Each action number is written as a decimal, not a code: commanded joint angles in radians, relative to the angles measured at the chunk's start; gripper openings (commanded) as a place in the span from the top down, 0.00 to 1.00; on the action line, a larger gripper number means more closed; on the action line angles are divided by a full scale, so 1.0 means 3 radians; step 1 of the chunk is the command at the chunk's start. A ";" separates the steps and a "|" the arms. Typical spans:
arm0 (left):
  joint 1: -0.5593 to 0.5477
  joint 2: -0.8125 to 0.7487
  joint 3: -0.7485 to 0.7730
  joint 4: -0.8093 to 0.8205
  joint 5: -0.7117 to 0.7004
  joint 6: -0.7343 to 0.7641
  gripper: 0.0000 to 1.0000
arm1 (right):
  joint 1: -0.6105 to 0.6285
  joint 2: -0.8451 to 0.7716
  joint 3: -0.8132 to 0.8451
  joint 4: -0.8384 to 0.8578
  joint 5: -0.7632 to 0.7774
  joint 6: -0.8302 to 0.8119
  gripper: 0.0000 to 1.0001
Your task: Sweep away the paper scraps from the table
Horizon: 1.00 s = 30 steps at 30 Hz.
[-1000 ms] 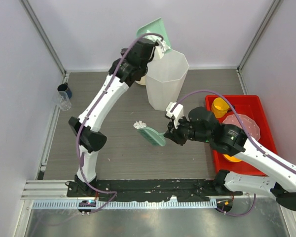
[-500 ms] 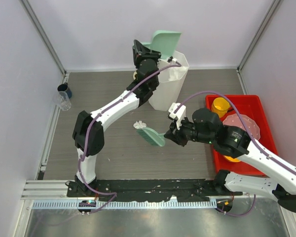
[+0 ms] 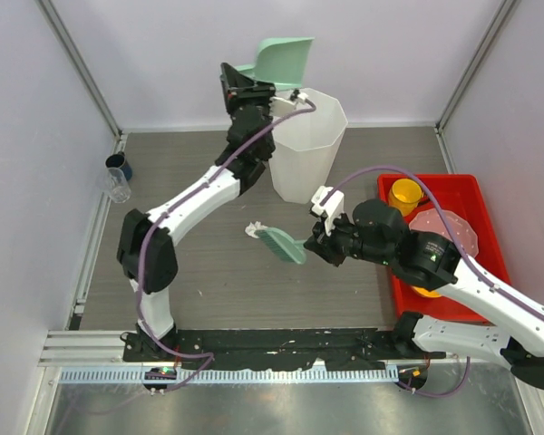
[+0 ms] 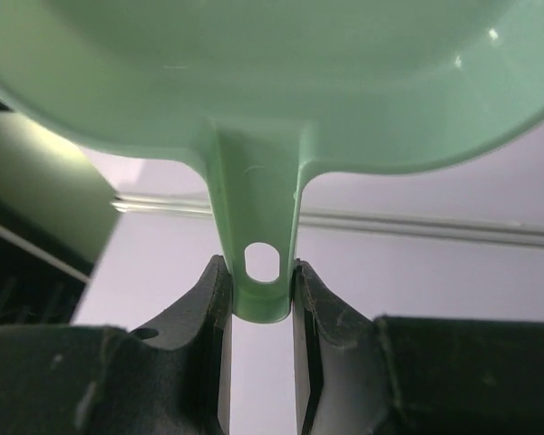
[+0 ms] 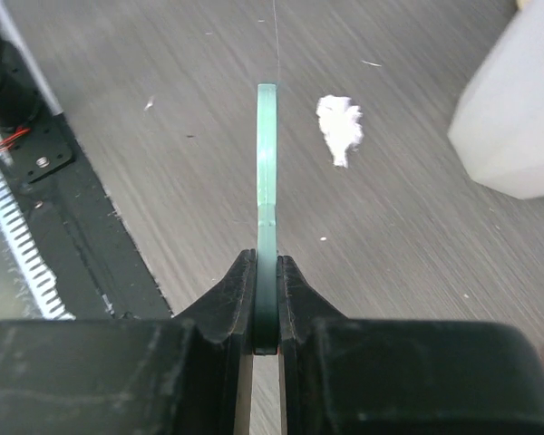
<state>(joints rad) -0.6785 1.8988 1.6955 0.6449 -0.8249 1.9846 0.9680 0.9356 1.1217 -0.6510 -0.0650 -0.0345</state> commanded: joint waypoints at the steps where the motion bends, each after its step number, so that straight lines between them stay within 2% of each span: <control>1: 0.0231 -0.0937 0.0258 -0.1603 -0.0359 -0.1594 1.00 | 0.0015 -0.0056 0.0111 0.0242 0.0895 0.0156 0.99; 2: 0.0292 -0.1031 0.0320 -0.2114 -0.0314 -0.2035 1.00 | 0.0015 -0.0046 0.0131 0.0237 0.1342 0.0222 0.99; 3: 0.0364 -0.1138 0.0376 -0.3030 -0.0121 -0.2808 1.00 | 0.0010 -0.0045 0.0157 0.0232 0.1529 0.0248 0.99; 5: 0.0609 -0.1424 0.0357 -0.3640 0.0090 -0.3305 1.00 | 0.0010 -0.0056 0.0218 0.0227 0.1760 0.0279 0.99; 6: 0.0686 -0.1517 0.0291 -0.4068 0.0273 -0.3520 1.00 | 0.0005 -0.0056 0.0249 0.0237 0.1731 0.0264 0.99; 9: 0.1028 -0.1911 -0.0179 -0.4693 0.0637 -0.4068 1.00 | 0.0005 0.0031 0.0270 0.0257 0.1267 0.0131 0.99; 10: 0.1186 -0.2003 -0.0454 -0.4858 0.0932 -0.4246 1.00 | 0.0005 0.0097 0.0280 0.0237 0.1164 0.0024 0.99; 12: 0.1330 -0.2156 -0.0751 -0.5332 0.1189 -0.4340 1.00 | 0.0010 0.0408 0.0326 0.0115 0.1076 -0.0069 0.99; 13: 0.1422 -0.2187 -0.1072 -0.5472 0.1367 -0.4355 1.00 | 0.0010 0.0536 0.0412 0.0064 0.1147 -0.0079 0.99; 16: 0.1530 -0.2239 -0.1711 -0.5785 0.1568 -0.4315 1.00 | 0.0020 0.1109 0.0662 -0.0100 0.1651 -0.0069 0.99; 19: 0.1541 -0.2147 -0.2061 -0.6035 0.1803 -0.4248 1.00 | 0.0010 0.1651 0.0995 -0.0213 0.1868 -0.0038 0.99; 24: 0.1546 -0.1963 -0.2276 -0.6189 0.2008 -0.4146 1.00 | -0.0072 0.2228 0.1414 -0.0279 0.1669 0.0074 0.99; 30: 0.1541 -0.1513 -0.2226 -0.6286 0.2197 -0.4207 1.00 | -0.0113 0.2649 0.1716 -0.0397 0.1378 0.0309 0.99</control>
<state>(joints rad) -0.2199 1.3697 0.9913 -1.1999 -0.2417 0.7399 0.9401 1.6981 1.5421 -0.7620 0.3862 0.0029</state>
